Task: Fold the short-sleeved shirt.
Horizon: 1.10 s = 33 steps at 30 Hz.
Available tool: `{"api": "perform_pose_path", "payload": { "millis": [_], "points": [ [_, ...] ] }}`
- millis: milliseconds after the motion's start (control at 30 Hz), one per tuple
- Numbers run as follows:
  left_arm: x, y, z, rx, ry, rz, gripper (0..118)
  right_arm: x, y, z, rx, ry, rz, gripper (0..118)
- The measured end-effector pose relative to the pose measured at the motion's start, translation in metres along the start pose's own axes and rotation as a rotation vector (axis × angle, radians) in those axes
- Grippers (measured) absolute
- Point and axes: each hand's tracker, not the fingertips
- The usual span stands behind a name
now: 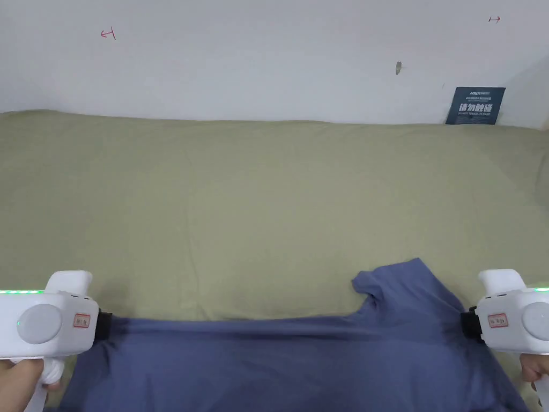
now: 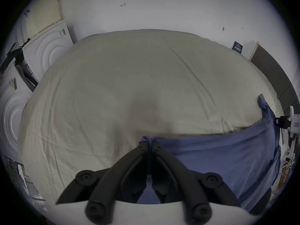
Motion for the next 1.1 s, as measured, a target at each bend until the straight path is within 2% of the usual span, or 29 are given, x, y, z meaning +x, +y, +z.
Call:
{"api": "perform_pose_path", "payload": {
  "millis": [100, 200, 333, 600, 833, 1033, 1100],
  "points": [
    [-0.009, 0.0, 0.018, 0.027, -0.019, 0.015, 4, 0.005, -0.007, 0.031, 0.05, 0.011, -0.013, 0],
    [-0.015, -0.011, 0.054, 0.061, -0.045, 0.015, 4, 0.016, -0.021, 0.069, 0.101, 0.057, -0.075, 0],
    [-0.023, -0.038, 0.101, 0.118, -0.074, 0.03, 5, 0.01, -0.051, 0.13, 0.165, 0.08, -0.075, 0],
    [-0.034, -0.113, 0.172, 0.194, -0.1, -0.003, 4, 0.006, -0.129, 0.203, 0.235, 0.112, -0.072, 0],
    [-0.044, -0.175, 0.179, 0.189, -0.137, 0.008, 5, 0.004, -0.199, 0.208, 0.195, 0.115, -0.073, 0],
    [-0.048, -0.206, 0.151, 0.141, -0.142, 0.036, 5, 0.003, -0.23, 0.182, 0.139, 0.108, -0.084, 0],
    [-0.049, -0.21, 0.146, 0.138, -0.146, 0.047, 9, 0.006, -0.233, 0.176, 0.125, 0.113, -0.092, 0]
  ]
}}
